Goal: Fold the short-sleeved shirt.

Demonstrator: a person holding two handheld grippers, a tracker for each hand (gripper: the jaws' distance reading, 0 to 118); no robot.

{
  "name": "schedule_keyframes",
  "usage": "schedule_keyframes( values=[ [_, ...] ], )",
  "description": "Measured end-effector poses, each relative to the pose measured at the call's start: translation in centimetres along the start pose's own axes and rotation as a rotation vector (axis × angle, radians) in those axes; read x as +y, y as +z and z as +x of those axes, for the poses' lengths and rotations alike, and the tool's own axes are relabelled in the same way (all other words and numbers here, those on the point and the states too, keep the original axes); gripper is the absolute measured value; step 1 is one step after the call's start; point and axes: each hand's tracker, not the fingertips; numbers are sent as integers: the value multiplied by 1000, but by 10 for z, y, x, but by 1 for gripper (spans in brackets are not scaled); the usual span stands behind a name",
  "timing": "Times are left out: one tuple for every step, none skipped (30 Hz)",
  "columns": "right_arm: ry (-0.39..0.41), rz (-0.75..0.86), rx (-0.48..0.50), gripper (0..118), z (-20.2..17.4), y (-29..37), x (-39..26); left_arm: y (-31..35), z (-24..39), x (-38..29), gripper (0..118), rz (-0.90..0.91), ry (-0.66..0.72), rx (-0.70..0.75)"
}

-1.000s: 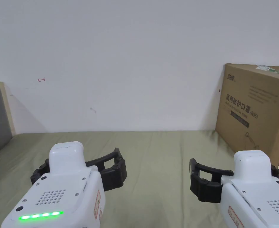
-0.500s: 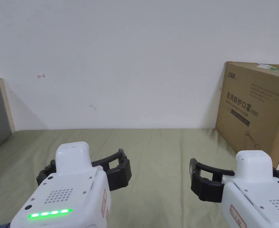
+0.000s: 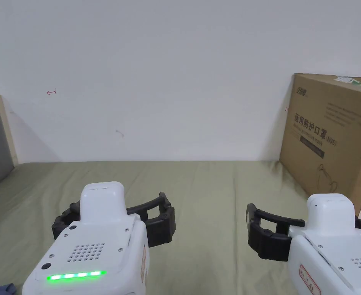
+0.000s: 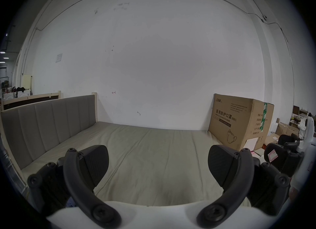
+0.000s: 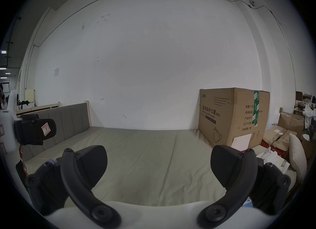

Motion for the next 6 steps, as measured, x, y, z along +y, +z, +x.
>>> schedule_keyframes(
  values=[
    [0, 0, 1, 118, 0, -1, 0, -1, 0, 0, 116, -1, 2, 0],
    [1, 0, 1, 118, 0, -3, 1, -1, -1, 1, 116, -1, 3, -2],
    [0, 1, 0, 118, 0, -4, 1, -2, -1, 1, 116, -2, 3, -4],
    [-1, 1, 0, 118, 0, -5, 2, -3, 0, 2, 116, -3, 2, -6],
    [-3, 1, 1, 118, 0, -6, 2, -4, 0, 2, 116, -3, 0, -7],
    [-5, 1, 3, 118, 0, -6, 2, -4, 0, 2, 116, -3, -3, -6]
  ],
)
